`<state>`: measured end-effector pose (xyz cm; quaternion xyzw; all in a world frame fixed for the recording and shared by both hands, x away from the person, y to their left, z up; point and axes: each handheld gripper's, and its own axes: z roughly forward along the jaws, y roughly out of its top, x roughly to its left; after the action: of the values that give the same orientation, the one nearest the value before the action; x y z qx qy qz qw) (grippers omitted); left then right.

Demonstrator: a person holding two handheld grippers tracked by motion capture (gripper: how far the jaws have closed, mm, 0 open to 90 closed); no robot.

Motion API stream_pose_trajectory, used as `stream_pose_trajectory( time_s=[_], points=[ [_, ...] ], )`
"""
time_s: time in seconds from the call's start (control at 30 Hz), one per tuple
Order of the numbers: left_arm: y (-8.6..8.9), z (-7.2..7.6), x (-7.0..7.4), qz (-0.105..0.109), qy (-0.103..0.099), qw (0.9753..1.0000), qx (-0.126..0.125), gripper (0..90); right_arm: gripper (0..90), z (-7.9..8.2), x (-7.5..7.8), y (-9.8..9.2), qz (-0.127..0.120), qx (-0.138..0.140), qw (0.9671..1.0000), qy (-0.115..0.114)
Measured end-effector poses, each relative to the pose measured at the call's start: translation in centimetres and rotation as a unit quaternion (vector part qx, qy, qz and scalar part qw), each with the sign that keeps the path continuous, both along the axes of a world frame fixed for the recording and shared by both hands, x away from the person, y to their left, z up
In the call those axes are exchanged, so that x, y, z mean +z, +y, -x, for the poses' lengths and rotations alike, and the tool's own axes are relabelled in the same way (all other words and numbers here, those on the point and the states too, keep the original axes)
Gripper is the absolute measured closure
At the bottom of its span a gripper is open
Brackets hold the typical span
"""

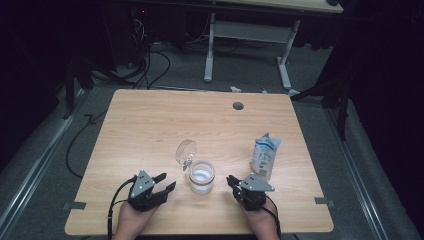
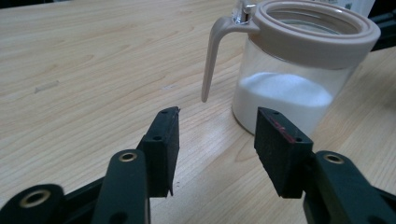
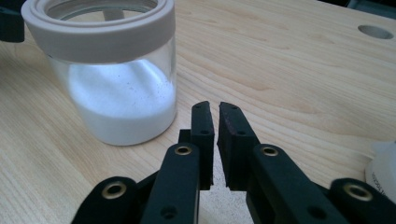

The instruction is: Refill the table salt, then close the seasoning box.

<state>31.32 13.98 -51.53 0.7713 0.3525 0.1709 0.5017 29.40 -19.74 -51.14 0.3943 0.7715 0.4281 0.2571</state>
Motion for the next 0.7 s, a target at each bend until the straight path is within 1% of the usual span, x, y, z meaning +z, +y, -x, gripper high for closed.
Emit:
stream_pose_trajectory(
  time_s=[0.03,0.1,0.17,0.23,0.33,0.43,0.5,0.57,0.7],
  points=[
    [0.0,-0.1,0.1,0.002,0.003,1.0,0.002,53.9,86.2,0.0,0.0,-0.1,0.001,0.0,1.0,-0.001],
    [-0.1,-0.3,0.5,-0.002,0.006,1.0,0.005,57.4,88.0,-0.1,0.0,-0.2,0.0,0.0,1.0,-0.001],
    [-0.2,-0.7,0.8,0.007,0.011,0.9999,0.009,62.1,89.1,0.0,0.0,-0.2,0.0,0.001,1.0,-0.002],
    [-0.3,-1.0,0.9,0.011,0.017,0.9997,0.011,66.9,89.9,0.0,0.1,-0.2,0.0,0.003,1.0,-0.002],
    [-0.7,-1.6,1.1,0.001,0.02,0.9997,0.015,72.7,90.0,0.1,0.0,-0.1,0.005,0.006,1.0,-0.003],
    [-1.1,-2.0,1.3,-0.004,0.02,0.9995,0.024,78.3,90.0,0.1,0.0,0.0,0.007,0.01,0.9999,-0.005],
    [-1.3,-2.2,1.4,0.003,0.021,0.9994,0.027,83.1,90.0,0.2,0.0,0.1,0.009,0.012,0.9999,-0.006],
    [-1.4,-2.5,1.6,0.005,0.023,0.9993,0.03,86.4,90.0,0.4,0.1,0.3,0.011,0.014,0.9998,-0.007],
    [-1.6,-2.8,2.3,0.009,0.021,0.9992,0.034,89.6,90.0,0.6,0.3,0.6,0.011,0.022,0.9996,-0.013]
  ],
)
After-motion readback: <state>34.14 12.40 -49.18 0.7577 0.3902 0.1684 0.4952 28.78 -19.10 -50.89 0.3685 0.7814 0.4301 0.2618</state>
